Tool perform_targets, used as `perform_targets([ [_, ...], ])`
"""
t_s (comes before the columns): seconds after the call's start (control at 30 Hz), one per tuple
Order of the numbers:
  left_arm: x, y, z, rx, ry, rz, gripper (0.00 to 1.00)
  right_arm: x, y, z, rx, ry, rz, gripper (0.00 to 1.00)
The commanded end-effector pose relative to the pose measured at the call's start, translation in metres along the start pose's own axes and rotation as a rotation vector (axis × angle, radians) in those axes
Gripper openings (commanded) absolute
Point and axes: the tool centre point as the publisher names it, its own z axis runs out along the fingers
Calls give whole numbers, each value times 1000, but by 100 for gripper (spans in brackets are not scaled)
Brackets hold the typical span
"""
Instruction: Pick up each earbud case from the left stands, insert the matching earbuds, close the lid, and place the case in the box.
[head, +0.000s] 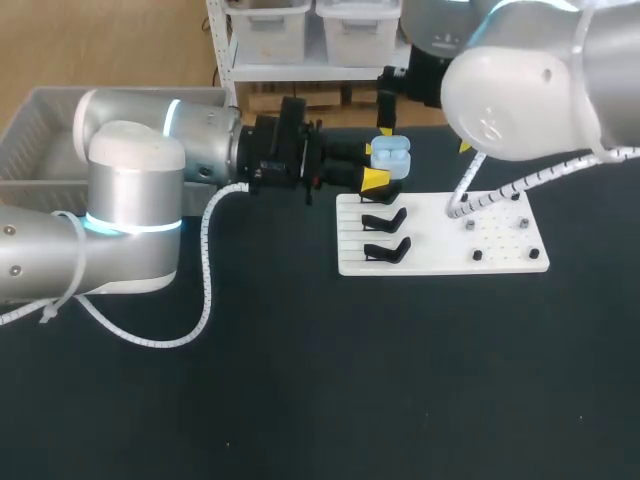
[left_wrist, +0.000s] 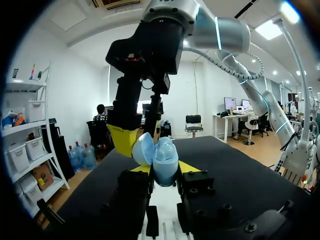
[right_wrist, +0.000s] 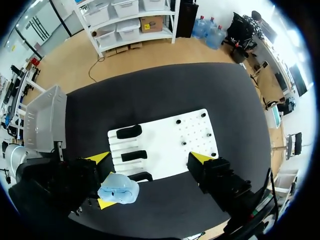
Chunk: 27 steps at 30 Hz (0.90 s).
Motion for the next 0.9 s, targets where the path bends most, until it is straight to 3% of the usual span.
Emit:
perform_targets([
  [0.03,1,-1,0,-5,-2,3,0,5,-2,-6,4,14,-5,100],
  [0.37,1,-1,0,-5,-2,3,0,22,-6,-10,13,39,-27,100],
  [0.57,1,-1,0,-5,-2,3,0,12,-16,-40,-82,-137,25,100],
  [0.7,1,-1,0,-5,-2,3,0,20,-22,-65,-103,-163,-107,100],
  [0.9,-22,2,-37,-156,60,-25,0,38,-31,-85,-135,-106,-154,100],
])
